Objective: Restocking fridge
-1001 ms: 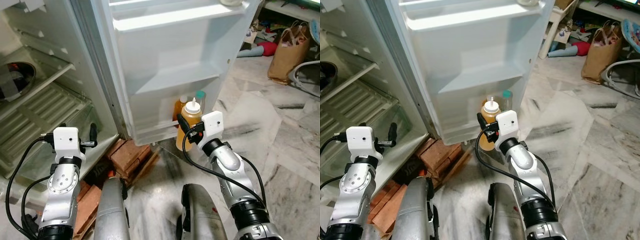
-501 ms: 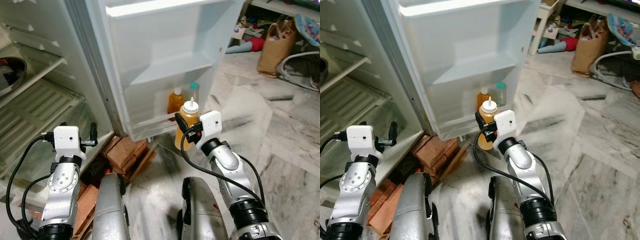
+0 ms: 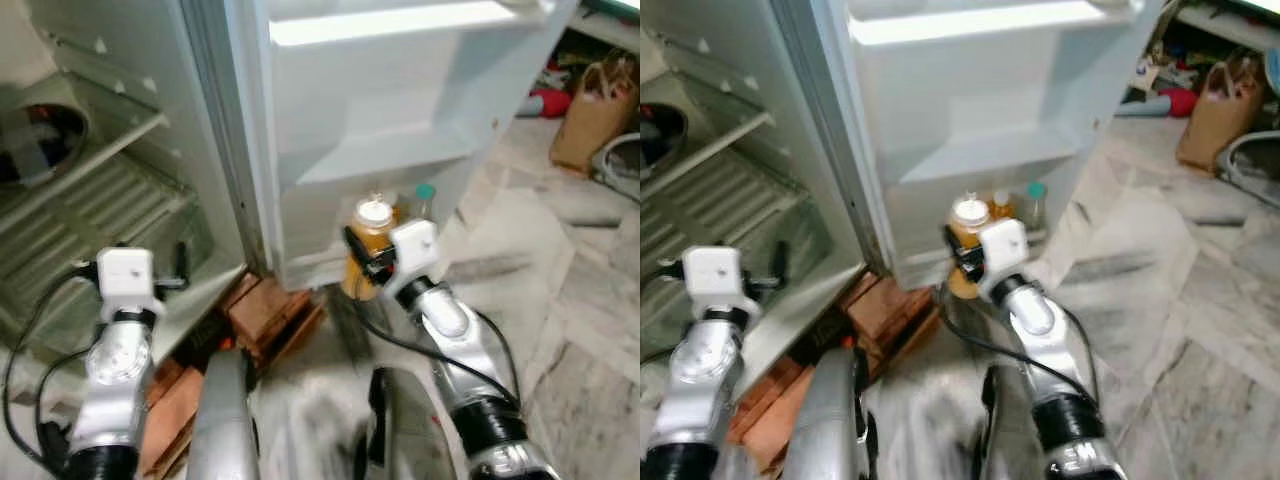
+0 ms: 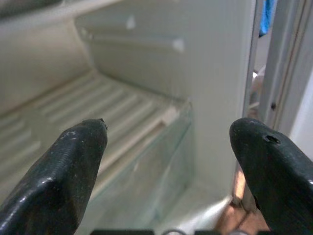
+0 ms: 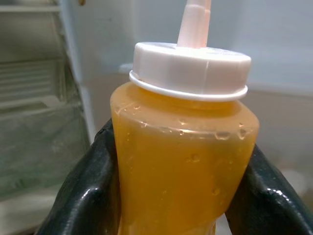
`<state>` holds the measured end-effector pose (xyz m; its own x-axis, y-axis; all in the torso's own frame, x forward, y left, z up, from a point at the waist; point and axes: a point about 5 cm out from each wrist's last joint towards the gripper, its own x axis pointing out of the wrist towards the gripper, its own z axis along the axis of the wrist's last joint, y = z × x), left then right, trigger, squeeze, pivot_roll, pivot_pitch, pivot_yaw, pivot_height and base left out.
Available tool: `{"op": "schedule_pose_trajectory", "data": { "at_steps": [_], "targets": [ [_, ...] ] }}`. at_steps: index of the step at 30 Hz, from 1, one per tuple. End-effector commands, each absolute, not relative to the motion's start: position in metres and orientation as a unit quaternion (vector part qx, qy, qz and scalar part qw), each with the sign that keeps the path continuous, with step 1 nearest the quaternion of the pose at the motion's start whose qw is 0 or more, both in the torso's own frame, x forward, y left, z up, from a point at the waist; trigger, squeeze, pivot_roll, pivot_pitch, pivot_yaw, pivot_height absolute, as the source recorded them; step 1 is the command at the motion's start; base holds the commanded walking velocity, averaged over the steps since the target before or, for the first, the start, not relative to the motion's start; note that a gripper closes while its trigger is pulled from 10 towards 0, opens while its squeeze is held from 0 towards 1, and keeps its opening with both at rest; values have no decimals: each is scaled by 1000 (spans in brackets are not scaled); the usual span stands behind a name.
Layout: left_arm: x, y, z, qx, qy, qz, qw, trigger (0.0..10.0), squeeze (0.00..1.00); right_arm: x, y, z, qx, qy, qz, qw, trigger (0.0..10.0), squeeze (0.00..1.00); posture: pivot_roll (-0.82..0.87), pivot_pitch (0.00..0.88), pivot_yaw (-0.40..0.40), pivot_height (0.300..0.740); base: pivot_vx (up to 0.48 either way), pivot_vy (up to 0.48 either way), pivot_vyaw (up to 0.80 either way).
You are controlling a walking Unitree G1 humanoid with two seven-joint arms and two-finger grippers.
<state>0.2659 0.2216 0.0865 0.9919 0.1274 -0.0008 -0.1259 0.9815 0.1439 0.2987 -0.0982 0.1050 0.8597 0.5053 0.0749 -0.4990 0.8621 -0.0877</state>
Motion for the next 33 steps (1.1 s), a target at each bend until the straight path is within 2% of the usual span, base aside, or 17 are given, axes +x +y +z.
{"op": "schedule_pose_trajectory", "data": {
  "at_steps": [1, 9, 20, 27, 33],
  "targets": [
    [268, 212, 87, 65, 2, 49, 997, 10000, 0, 299, -113, 102, -43, -42, 242, 968, 10000, 0, -33, 132, -2, 568, 424, 0, 0],
    [269, 212, 87, 61, 2, 53, 997, 10000, 0, 300, -114, 102, -41, -41, 236, 970, 10000, 0, -33, 138, -4, 568, 376, 0, 0],
    [252, 219, 76, 62, 27, 69, 995, 10000, 0, 300, -114, 100, -39, -35, 245, 968, 10000, 0, -33, 139, -3, 568, 0, 0, 0],
    [237, 230, 69, 77, 48, 94, 991, 10000, 0, 293, -101, 92, -26, -1, 331, 943, 10000, 0, -20, 139, -1, 568, 0, 0, 0],
    [231, 232, 66, 76, 56, 99, 991, 10000, 0, 296, -101, 94, -32, -7, 322, 946, 10000, 0, -12, 140, -4, 568, 0, 0, 0]
  ]
}}
